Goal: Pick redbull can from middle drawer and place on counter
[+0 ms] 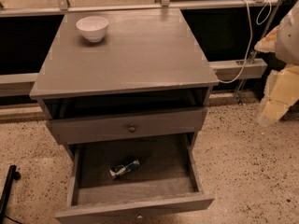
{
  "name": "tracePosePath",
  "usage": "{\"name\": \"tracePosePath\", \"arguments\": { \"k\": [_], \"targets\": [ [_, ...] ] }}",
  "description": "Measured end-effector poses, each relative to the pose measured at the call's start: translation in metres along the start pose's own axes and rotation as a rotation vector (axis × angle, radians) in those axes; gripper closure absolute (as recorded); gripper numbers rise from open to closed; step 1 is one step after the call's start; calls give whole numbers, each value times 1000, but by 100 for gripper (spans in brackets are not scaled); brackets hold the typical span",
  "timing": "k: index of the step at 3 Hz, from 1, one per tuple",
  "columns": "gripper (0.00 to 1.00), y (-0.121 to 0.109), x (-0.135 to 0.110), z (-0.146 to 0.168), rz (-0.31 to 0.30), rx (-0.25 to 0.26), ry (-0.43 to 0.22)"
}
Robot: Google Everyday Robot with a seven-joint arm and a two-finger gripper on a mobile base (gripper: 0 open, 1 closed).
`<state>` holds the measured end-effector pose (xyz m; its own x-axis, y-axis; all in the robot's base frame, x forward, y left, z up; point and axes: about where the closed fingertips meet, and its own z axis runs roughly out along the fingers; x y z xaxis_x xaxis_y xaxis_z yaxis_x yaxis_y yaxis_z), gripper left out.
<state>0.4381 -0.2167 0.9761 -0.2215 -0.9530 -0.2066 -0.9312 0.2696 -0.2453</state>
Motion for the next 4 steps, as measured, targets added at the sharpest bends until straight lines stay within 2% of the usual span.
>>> {"name": "tracePosePath", "arguments": {
  "k": [1, 2, 3, 4],
  "targets": [
    [0, 0, 0, 0, 0, 0, 0],
    [0, 0, 1, 20, 12, -1, -46],
    [0, 39, -3, 90, -32, -50, -215],
    [0, 58, -3, 138, -97, -49, -321]
  ]
}}
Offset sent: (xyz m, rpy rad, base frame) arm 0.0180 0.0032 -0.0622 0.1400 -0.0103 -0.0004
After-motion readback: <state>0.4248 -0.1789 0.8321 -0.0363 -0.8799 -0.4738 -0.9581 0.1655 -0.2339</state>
